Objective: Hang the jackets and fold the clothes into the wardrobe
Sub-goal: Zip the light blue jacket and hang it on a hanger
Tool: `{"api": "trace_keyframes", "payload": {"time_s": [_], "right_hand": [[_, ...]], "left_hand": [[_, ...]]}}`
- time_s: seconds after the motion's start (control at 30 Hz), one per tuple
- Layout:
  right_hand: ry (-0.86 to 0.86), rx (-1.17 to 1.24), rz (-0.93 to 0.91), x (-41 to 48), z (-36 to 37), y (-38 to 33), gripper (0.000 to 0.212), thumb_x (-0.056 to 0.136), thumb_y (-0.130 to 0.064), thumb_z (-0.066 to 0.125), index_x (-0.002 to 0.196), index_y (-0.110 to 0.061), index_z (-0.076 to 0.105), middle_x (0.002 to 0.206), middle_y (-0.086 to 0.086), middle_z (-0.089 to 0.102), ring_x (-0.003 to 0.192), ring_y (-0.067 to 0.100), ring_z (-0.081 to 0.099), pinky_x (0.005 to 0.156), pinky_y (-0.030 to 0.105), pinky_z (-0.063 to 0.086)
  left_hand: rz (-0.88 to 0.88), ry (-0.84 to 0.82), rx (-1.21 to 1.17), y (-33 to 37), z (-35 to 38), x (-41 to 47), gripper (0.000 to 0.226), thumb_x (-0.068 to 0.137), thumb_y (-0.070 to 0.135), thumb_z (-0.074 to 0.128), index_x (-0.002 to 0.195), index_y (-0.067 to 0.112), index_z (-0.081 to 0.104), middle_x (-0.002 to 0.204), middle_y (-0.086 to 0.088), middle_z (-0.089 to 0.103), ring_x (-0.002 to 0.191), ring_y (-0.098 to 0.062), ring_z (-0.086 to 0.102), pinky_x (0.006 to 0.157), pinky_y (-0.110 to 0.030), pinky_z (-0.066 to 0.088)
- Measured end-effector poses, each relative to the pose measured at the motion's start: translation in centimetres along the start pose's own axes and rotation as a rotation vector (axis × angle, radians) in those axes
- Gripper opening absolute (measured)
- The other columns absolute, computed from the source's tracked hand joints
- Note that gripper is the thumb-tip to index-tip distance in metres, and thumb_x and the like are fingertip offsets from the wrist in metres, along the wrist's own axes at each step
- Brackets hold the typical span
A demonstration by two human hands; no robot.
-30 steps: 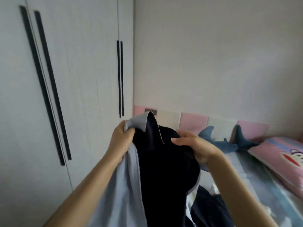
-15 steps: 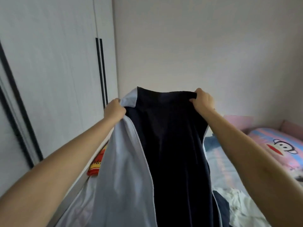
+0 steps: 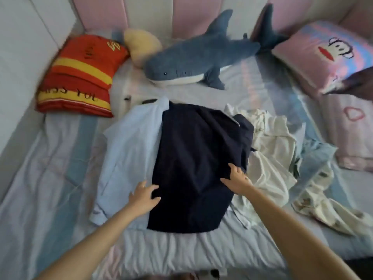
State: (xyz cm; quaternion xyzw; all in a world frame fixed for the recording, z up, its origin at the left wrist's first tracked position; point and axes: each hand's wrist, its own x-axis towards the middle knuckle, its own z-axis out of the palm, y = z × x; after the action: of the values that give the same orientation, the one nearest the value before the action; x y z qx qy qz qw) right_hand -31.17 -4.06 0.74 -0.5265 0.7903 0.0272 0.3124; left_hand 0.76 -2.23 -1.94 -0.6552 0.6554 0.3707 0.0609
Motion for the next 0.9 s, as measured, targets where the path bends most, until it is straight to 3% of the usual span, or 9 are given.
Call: {"api": "trace_keyframes", "payload": {"time_s": [0.13,0.27,0.37,0.47,0.6,0.67,0.77,0.83,0.9], "right_hand": [[0.029,0.375,0.313,1.4,10.9,8.0,0.067,0.09,-0.03,0.063,0.143,-0.005,0.031,0.142,0.015,0.041,0.129,0.031,0.041,0.099,0.033,0.035],[-0.063,1.009,0.6,2.3,15.7,10.4,0.105,0.078,-0.048,0.074,0.152,-0.018,0.005,0.126,-0.006,0.037,0.114,0.017,0.05,0.084,0.033,0.041],[0.064,1.287,0.558,3.7,17.9,9.8,0.077,0.083,-0.023,0.072,0.145,-0.019,0.027,0.137,-0.002,0.051,0.118,0.02,0.055,0.08,0.032,0.049],[0.494,1.011,0.265,3.0,18.2,5.0,0.061,0.086,0.002,0.051,0.143,-0.015,0.036,0.135,0.002,0.053,0.121,0.014,0.051,0.095,0.02,0.041],[0.586,0.297,-0.315,0.9,20.3,-2.0,0.066,0.077,0.009,0.05,0.14,-0.011,0.046,0.1,0.002,0.061,0.089,0.017,0.055,0.082,0.03,0.044],[0.492,-0.17,-0.512,0.3,23.7,-3.6,0.069,0.067,0.003,0.06,0.133,-0.013,0.054,0.084,0.002,0.059,0.076,0.023,0.055,0.073,0.034,0.044],[0.117,-0.647,-0.598,-1.0,27.7,-3.8,0.064,0.083,-0.016,0.062,0.143,-0.018,0.042,0.105,-0.001,0.06,0.095,0.022,0.056,0.09,0.036,0.041],[-0.123,-0.652,-0.639,-1.6,29.3,-2.5,0.062,0.091,-0.015,0.049,0.149,-0.016,0.027,0.121,0.005,0.051,0.11,0.028,0.048,0.102,0.043,0.03],[-0.171,-0.423,-0.725,-2.0,29.7,-1.0,0.054,0.088,-0.017,0.049,0.142,-0.022,0.043,0.115,0.007,0.054,0.105,0.03,0.051,0.103,0.044,0.03]], "left_hand": [[-0.069,-0.128,0.079,-4.8,9.6,1.8,0.056,0.092,0.045,0.054,0.143,0.036,0.035,0.158,-0.01,0.005,0.146,-0.029,0.002,0.116,-0.052,0.014],[-0.075,-0.166,0.096,-7.2,14.8,3.3,0.063,0.088,0.049,0.059,0.144,0.04,0.031,0.159,-0.008,-0.01,0.146,-0.032,-0.009,0.115,-0.054,0.011],[-0.1,-0.158,-0.008,-7.9,17.0,4.1,0.067,0.085,0.047,0.064,0.144,0.039,0.033,0.159,-0.01,-0.009,0.146,-0.032,-0.009,0.116,-0.055,0.011],[-0.12,-0.076,-0.101,-8.5,18.3,4.7,0.066,0.086,0.042,0.065,0.144,0.036,0.034,0.159,-0.013,-0.002,0.146,-0.031,-0.003,0.116,-0.052,0.015],[-0.138,0.081,-0.301,-8.9,18.9,4.5,0.058,0.09,0.028,0.063,0.143,0.019,0.041,0.155,-0.019,0.015,0.143,-0.033,0.017,0.115,-0.04,0.021],[-0.136,0.211,-0.422,-8.9,19.0,3.7,0.051,0.093,0.017,0.057,0.139,0.005,0.04,0.148,-0.022,0.027,0.137,-0.033,0.029,0.108,-0.026,0.022],[-0.052,0.37,-0.502,-8.6,19.0,2.1,0.055,0.092,0.011,0.058,0.14,0.002,0.034,0.145,-0.021,0.028,0.134,-0.03,0.031,0.102,-0.009,0.021],[0.036,0.337,-0.492,-8.1,18.9,1.3,0.058,0.093,0.018,0.057,0.145,0.016,0.032,0.152,-0.015,0.018,0.14,-0.023,0.021,0.105,-0.012,0.021],[0.184,0.29,-0.36,-7.9,19.0,1.2,0.052,0.094,0.032,0.049,0.145,0.027,0.037,0.156,-0.009,0.011,0.145,-0.021,0.013,0.112,-0.029,0.021]]}}
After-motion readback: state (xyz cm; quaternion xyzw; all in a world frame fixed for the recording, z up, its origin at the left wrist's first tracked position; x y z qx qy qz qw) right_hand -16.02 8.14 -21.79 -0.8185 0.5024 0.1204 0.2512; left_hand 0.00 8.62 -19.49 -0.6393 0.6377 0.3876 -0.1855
